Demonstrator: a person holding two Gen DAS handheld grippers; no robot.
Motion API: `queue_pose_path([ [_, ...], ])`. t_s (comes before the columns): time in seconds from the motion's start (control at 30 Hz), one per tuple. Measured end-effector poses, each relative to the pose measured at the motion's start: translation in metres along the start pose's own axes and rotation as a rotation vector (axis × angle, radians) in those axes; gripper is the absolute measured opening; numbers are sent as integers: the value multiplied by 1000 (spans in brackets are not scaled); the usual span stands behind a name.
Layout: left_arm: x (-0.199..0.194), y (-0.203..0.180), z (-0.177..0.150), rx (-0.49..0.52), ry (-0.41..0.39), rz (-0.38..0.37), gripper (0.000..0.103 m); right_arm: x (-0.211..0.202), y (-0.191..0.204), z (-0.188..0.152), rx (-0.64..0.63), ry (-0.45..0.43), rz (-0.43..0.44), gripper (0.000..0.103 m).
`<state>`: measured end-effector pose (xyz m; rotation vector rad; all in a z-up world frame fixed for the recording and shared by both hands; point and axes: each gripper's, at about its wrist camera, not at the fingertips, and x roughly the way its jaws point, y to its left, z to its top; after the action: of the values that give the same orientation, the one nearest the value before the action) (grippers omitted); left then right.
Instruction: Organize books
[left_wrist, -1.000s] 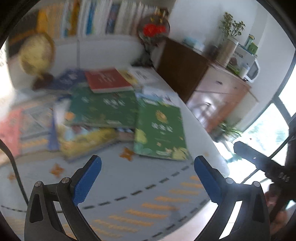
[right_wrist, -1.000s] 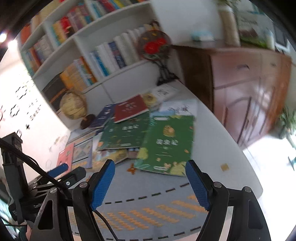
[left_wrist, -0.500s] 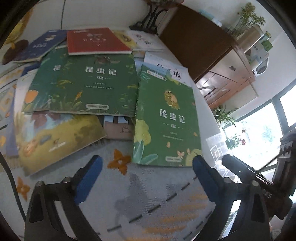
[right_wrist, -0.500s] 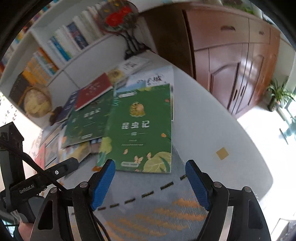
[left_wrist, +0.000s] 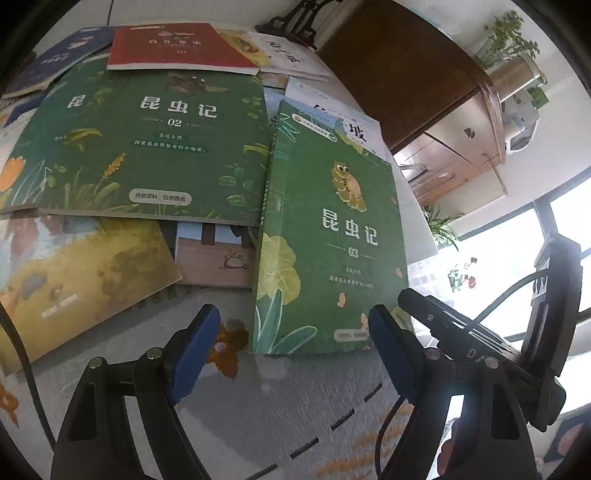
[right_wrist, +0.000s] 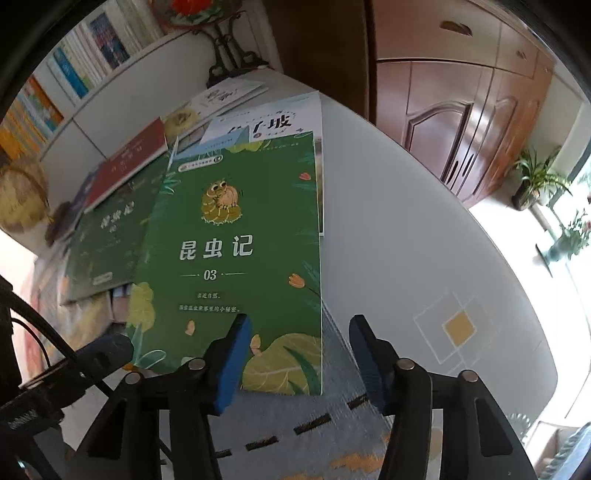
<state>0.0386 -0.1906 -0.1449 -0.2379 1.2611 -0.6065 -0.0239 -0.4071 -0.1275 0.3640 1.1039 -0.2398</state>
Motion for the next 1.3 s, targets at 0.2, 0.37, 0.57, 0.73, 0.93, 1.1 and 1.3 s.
queue_pose_path([
  [0.2,12,4,-1,-27,26,18,57,14,-1,10,-14,26,6,49],
  [0.37,16,-4,0,-18,22,61,44,20,-6,21,-36,53,34,49],
  [0.57,19,-9,-1,-44,20,55,44,26,-10,25,-55,93,100,49],
  [0.73,19,-13,-3,-52,19,70,45,24,-6,22,-98,87,104,50],
  [0.93,21,-10,0,-73,15,66,44,18,-11,23,-107,85,155,50],
  [1.1,24,-12,3,-78,32,81,45,25,-12,20,-112,105,149,50],
  [1.3,1,-11,8,-137,-18,-93,45,26,-15,21,-87,100,151,51],
])
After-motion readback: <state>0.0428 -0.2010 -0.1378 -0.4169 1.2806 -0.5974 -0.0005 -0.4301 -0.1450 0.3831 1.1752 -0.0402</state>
